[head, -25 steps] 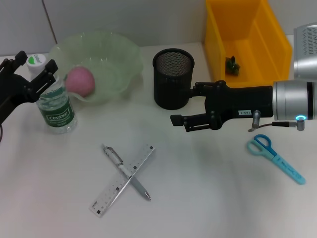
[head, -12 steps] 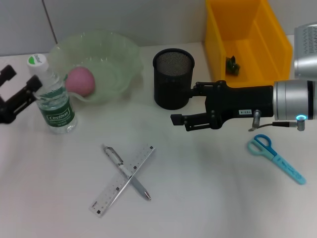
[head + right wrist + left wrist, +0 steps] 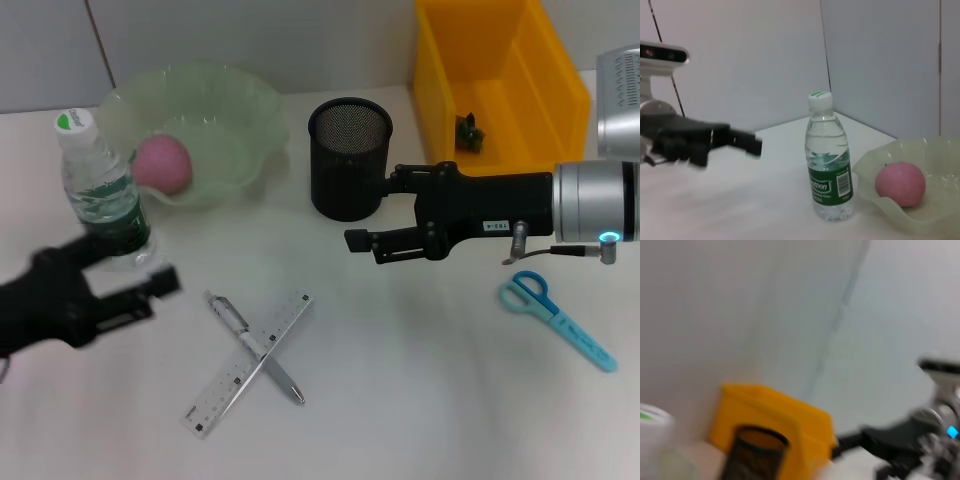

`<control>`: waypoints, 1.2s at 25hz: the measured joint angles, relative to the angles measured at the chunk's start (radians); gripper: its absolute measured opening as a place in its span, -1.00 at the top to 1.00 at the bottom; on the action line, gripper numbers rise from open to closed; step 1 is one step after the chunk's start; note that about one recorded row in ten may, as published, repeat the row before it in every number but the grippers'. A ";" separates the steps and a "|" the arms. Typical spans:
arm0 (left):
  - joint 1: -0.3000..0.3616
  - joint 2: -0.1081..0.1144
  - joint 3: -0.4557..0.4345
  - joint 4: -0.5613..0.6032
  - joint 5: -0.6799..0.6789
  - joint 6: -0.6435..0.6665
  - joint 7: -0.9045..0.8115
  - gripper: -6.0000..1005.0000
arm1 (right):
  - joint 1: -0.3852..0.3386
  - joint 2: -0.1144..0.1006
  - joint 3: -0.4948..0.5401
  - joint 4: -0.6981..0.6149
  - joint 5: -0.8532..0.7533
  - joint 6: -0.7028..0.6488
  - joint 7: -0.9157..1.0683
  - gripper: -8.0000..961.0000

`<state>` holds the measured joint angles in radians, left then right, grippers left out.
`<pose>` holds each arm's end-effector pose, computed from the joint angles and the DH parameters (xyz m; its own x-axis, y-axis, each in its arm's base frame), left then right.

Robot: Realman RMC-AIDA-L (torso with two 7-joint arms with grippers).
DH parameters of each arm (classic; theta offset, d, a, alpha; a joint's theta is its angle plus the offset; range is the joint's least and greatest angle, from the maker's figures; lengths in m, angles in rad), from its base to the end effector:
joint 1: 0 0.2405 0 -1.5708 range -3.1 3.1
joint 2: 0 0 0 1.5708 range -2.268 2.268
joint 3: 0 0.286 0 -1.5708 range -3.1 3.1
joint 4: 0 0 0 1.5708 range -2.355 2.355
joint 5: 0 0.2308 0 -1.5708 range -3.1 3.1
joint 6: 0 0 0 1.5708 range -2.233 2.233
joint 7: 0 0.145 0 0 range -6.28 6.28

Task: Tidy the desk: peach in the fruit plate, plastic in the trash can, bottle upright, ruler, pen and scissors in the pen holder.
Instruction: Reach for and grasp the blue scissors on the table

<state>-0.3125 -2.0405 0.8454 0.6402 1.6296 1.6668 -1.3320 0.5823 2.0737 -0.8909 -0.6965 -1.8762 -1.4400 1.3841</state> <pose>-0.3256 0.3022 0.0065 0.6351 0.3207 0.7027 0.5275 -0.8447 -0.0912 0.2573 0.3909 -0.0265 0.8536 -0.2319 -0.4664 -0.3515 -0.9173 -0.1871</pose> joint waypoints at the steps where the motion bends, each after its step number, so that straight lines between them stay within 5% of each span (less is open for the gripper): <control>1: 0.000 0.000 0.000 0.000 0.000 0.000 0.000 -0.62 | 0.000 0.000 0.000 0.000 -0.001 0.000 0.000 -0.70; 7: -0.067 -0.022 0.045 0.028 0.171 0.000 -0.013 -0.62 | -0.004 -0.007 -0.005 -0.007 -0.002 -0.001 0.018 -0.70; 18: -0.074 -0.029 0.175 0.099 0.178 -0.081 0.056 -0.62 | -0.031 -0.003 -0.005 -0.176 -0.062 -0.075 0.212 -0.70; 30: -0.079 -0.032 0.180 0.085 0.119 -0.099 0.137 -0.62 | 0.034 0.001 -0.167 -0.769 -0.588 -0.313 1.052 -0.69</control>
<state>-0.3913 -2.0724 1.0258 0.7253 1.7489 1.5676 -1.1949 0.6160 2.0750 -1.0577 -1.4655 -2.4637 -1.7526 2.4366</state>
